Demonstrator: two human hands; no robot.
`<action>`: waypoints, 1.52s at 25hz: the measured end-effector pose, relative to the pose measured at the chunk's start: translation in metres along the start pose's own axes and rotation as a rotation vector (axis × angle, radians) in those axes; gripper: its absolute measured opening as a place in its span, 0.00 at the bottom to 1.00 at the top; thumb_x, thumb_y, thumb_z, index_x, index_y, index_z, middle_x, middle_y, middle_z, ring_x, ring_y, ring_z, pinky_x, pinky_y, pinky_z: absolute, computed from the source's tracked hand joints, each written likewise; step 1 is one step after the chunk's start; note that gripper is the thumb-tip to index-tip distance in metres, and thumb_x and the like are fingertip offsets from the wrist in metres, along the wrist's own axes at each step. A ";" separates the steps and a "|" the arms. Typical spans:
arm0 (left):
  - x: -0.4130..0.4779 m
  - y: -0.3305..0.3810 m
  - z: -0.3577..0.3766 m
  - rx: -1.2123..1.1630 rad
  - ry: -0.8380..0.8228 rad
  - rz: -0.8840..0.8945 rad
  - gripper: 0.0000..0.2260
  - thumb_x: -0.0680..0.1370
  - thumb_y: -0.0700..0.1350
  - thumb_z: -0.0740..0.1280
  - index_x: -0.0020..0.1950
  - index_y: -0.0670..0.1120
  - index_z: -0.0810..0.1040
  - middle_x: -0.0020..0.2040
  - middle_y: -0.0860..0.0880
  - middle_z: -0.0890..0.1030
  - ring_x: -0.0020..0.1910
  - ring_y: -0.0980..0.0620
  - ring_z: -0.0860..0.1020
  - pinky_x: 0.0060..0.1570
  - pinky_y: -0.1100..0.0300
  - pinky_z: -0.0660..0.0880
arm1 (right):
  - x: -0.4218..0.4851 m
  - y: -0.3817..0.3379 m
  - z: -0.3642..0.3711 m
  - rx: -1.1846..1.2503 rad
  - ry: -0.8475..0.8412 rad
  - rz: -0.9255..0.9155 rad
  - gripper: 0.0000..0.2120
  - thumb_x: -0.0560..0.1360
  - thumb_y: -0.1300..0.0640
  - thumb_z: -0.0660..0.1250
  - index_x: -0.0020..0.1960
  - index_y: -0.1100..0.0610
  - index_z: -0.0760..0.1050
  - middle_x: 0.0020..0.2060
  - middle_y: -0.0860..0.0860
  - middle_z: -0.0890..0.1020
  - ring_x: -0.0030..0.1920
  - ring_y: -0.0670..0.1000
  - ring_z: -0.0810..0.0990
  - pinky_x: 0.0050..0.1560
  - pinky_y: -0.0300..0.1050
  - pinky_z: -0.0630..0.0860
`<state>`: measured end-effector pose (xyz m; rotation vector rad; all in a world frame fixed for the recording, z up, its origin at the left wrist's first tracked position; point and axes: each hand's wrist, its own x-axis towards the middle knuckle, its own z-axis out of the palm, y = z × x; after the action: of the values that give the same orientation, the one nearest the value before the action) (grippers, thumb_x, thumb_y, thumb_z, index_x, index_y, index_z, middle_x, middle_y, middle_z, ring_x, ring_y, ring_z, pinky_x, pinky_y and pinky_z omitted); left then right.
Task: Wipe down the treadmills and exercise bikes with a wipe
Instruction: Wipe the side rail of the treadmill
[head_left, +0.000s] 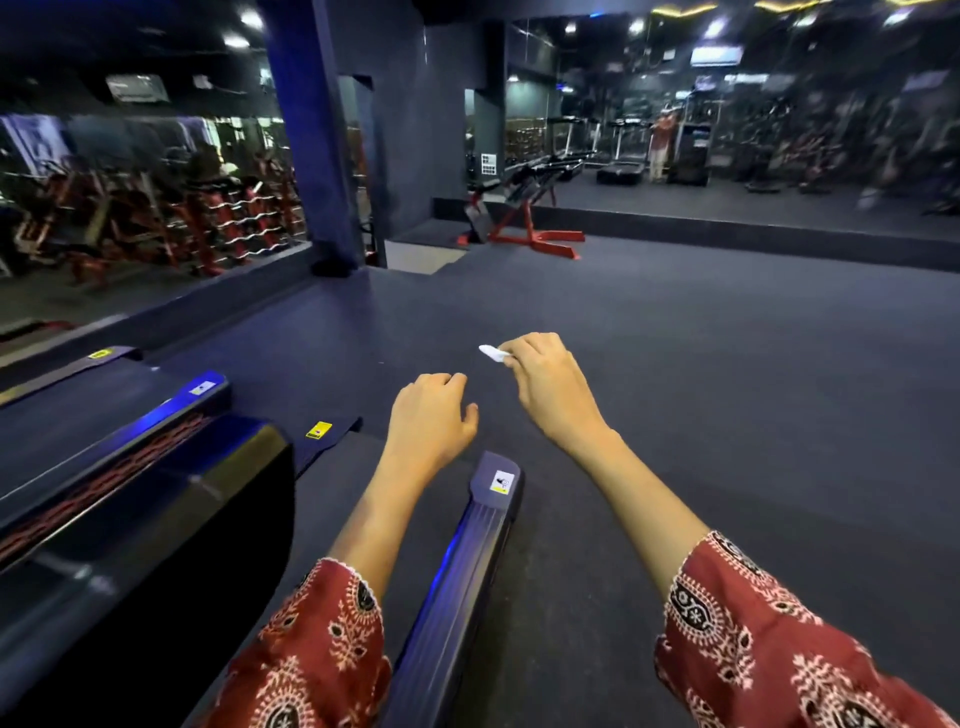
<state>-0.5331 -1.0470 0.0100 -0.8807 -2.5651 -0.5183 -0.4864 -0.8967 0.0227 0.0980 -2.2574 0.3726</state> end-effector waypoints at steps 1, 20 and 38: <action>0.012 -0.008 0.008 0.015 -0.006 -0.021 0.15 0.77 0.46 0.64 0.59 0.38 0.76 0.56 0.43 0.80 0.58 0.41 0.75 0.51 0.50 0.70 | 0.009 0.009 0.013 0.011 -0.012 0.000 0.07 0.77 0.63 0.64 0.50 0.64 0.80 0.43 0.57 0.81 0.46 0.62 0.77 0.39 0.55 0.75; 0.119 -0.209 0.012 0.466 0.159 -0.759 0.12 0.72 0.44 0.71 0.49 0.37 0.80 0.44 0.41 0.81 0.45 0.37 0.79 0.39 0.50 0.74 | 0.237 -0.033 0.319 0.699 -0.269 -0.625 0.08 0.73 0.68 0.66 0.50 0.63 0.80 0.42 0.57 0.81 0.45 0.62 0.78 0.39 0.58 0.77; -0.013 -0.451 -0.196 0.721 0.314 -1.447 0.17 0.74 0.50 0.61 0.54 0.40 0.79 0.47 0.42 0.81 0.49 0.39 0.78 0.44 0.48 0.73 | 0.292 -0.462 0.432 1.265 -0.572 -1.138 0.10 0.73 0.63 0.62 0.50 0.64 0.80 0.44 0.58 0.82 0.48 0.62 0.79 0.47 0.55 0.76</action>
<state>-0.7679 -1.4745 0.0750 1.2647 -2.3414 0.0052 -0.9050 -1.4502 0.0849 2.1871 -1.6740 1.1100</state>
